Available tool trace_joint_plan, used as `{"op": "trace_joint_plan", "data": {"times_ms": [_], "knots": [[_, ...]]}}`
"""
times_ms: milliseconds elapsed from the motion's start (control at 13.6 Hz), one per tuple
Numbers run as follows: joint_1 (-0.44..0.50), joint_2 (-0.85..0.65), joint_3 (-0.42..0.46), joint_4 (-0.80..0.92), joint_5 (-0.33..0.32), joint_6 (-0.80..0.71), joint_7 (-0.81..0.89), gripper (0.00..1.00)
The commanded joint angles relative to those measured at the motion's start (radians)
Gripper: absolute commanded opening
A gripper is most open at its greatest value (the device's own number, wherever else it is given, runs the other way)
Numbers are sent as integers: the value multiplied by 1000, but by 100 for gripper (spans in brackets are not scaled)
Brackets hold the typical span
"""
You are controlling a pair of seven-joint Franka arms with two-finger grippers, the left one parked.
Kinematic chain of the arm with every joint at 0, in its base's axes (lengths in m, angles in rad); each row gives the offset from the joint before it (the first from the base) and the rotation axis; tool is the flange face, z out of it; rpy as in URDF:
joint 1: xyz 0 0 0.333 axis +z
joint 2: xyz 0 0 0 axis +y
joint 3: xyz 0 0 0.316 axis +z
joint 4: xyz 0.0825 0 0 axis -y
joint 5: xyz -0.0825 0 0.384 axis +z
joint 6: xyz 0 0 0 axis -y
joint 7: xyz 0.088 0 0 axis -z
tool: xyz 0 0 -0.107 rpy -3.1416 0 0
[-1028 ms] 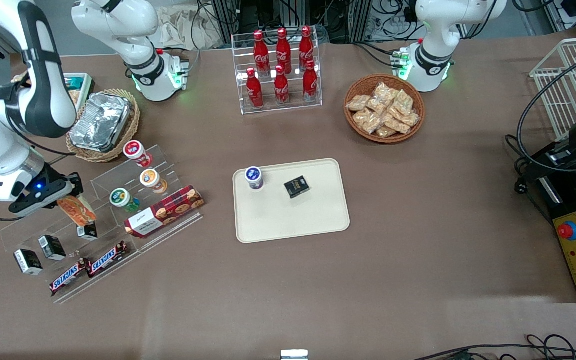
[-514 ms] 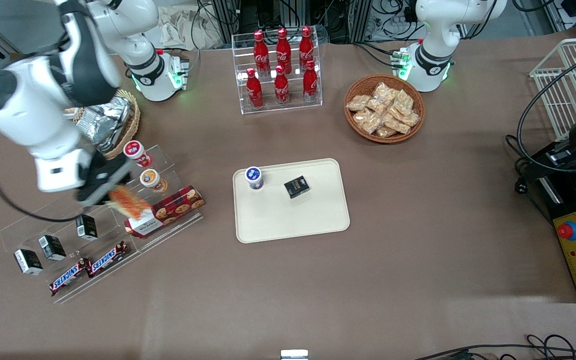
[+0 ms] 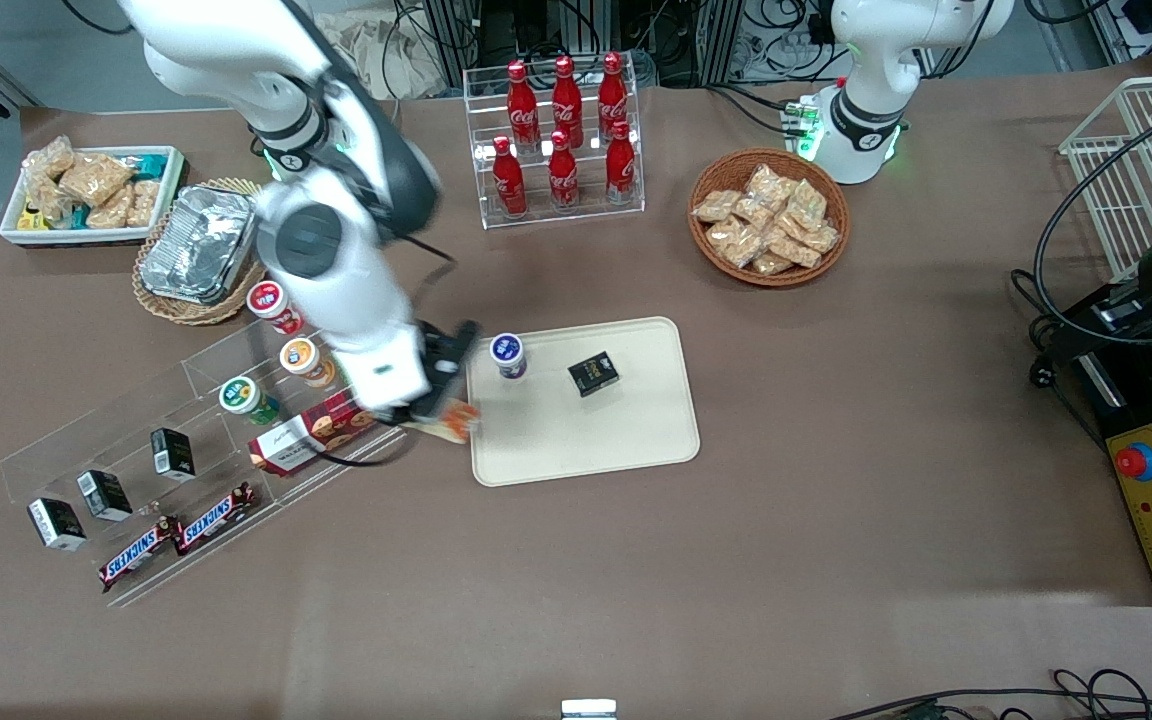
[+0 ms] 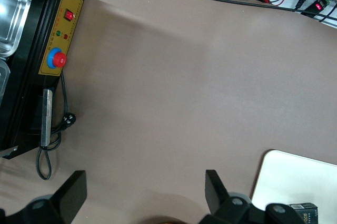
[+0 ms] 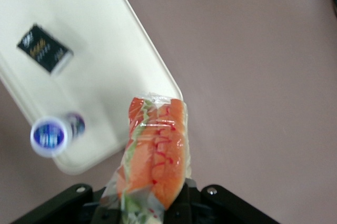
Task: Place sandwich on tray
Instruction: 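Lift the sandwich and carry it over the cream tray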
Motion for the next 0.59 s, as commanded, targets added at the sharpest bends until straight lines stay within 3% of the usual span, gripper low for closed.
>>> {"op": "trace_joint_plan", "data": {"times_ms": [0, 147, 514], "knots": [[39, 225, 7, 201, 31, 66, 2, 0], [63, 294, 16, 201, 30, 213, -10, 0], [91, 372, 18, 204, 30, 352, -175, 0]]}}
